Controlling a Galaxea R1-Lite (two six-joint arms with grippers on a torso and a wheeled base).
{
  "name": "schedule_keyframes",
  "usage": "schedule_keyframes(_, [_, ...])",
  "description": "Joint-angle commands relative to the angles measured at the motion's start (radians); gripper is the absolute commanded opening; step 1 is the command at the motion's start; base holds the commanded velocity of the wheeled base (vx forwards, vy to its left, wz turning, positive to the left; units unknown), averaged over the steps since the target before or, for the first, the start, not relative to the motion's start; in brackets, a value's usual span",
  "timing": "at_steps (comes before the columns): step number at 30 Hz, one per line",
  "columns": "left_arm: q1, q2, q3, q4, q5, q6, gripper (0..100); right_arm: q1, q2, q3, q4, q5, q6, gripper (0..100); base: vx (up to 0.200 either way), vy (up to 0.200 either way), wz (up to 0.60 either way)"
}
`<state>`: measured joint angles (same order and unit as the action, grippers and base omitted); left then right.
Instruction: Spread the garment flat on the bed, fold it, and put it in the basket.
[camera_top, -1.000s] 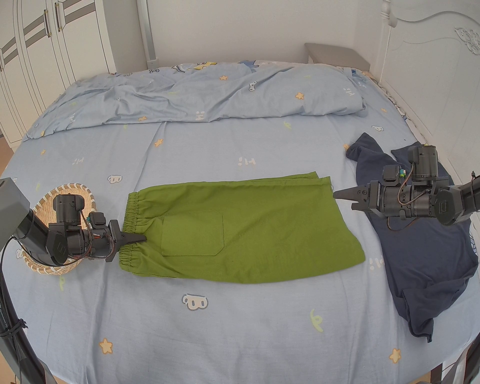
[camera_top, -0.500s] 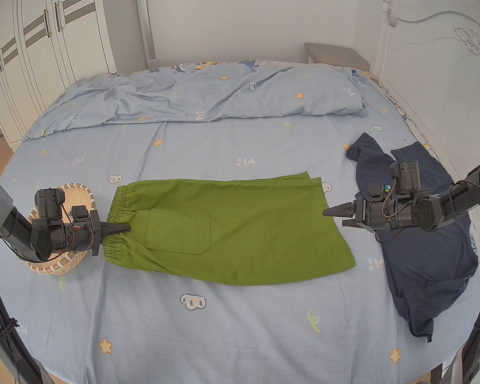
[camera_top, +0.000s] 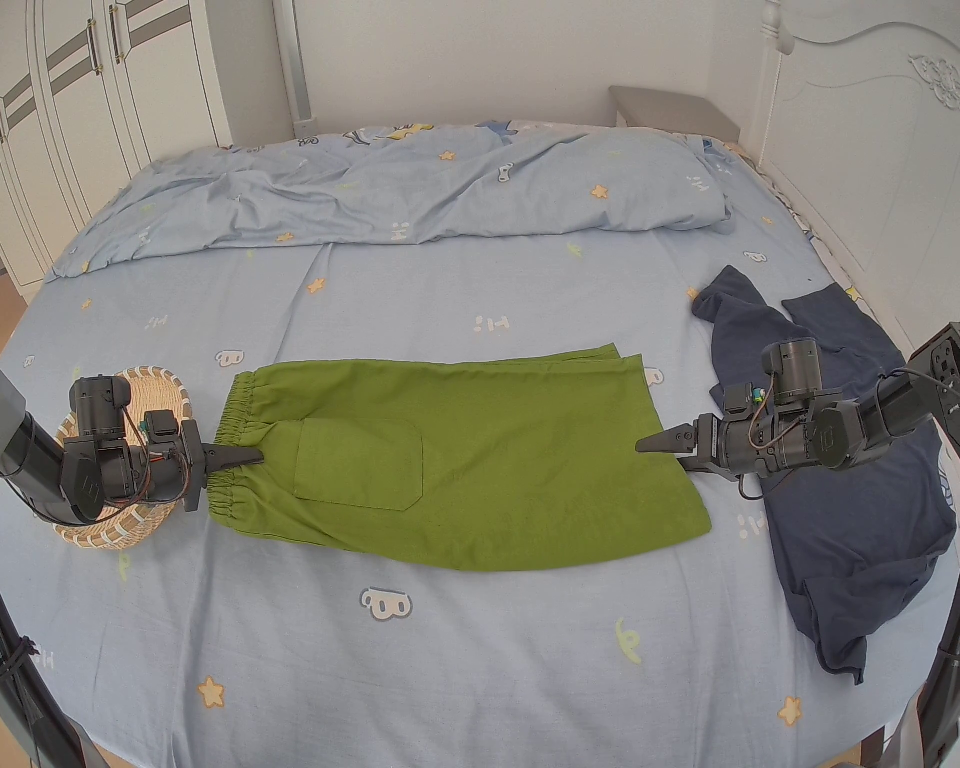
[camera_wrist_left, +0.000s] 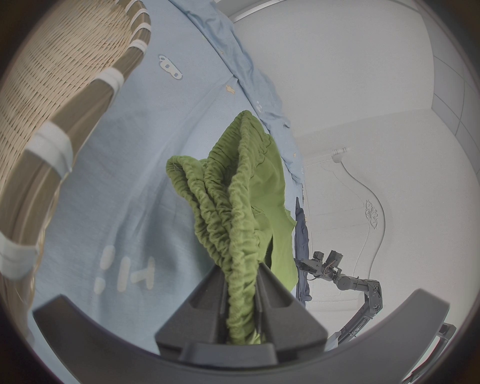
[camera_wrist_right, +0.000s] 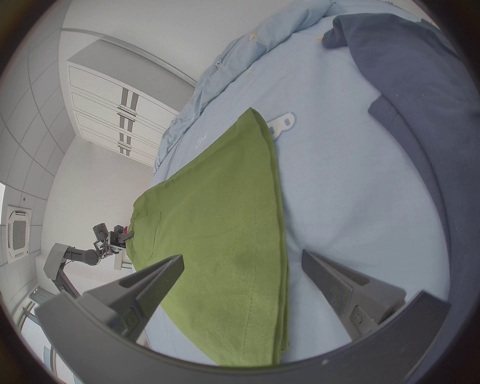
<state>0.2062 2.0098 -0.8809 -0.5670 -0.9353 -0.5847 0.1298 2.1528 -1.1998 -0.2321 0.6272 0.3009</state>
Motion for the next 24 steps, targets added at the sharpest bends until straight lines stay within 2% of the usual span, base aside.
schedule_keyframes(1, [-0.005,0.000,0.002,-0.002,0.000,0.000,0,-0.010,0.039,-0.012,0.008,-0.003,-0.003,100,0.000,0.000,0.00])
schedule_keyframes(12, [-0.017,0.001,0.002,-0.004,0.000,0.002,0,0.054,0.044,0.003,0.022,0.012,-0.005,100,0.000,0.000,0.00])
schedule_keyframes(19, [-0.017,0.003,0.002,-0.007,0.000,0.002,0,0.045,0.050,-0.001,0.022,0.016,-0.003,100,0.000,0.000,0.00])
schedule_keyframes(20, [-0.017,0.001,0.002,-0.007,0.000,0.002,0,0.040,0.059,-0.007,0.022,0.016,0.000,0,0.000,0.000,0.00])
schedule_keyframes(24, [-0.016,0.003,0.000,-0.007,0.001,0.002,0,0.016,0.062,-0.018,0.022,0.019,0.000,0,0.000,0.000,0.00])
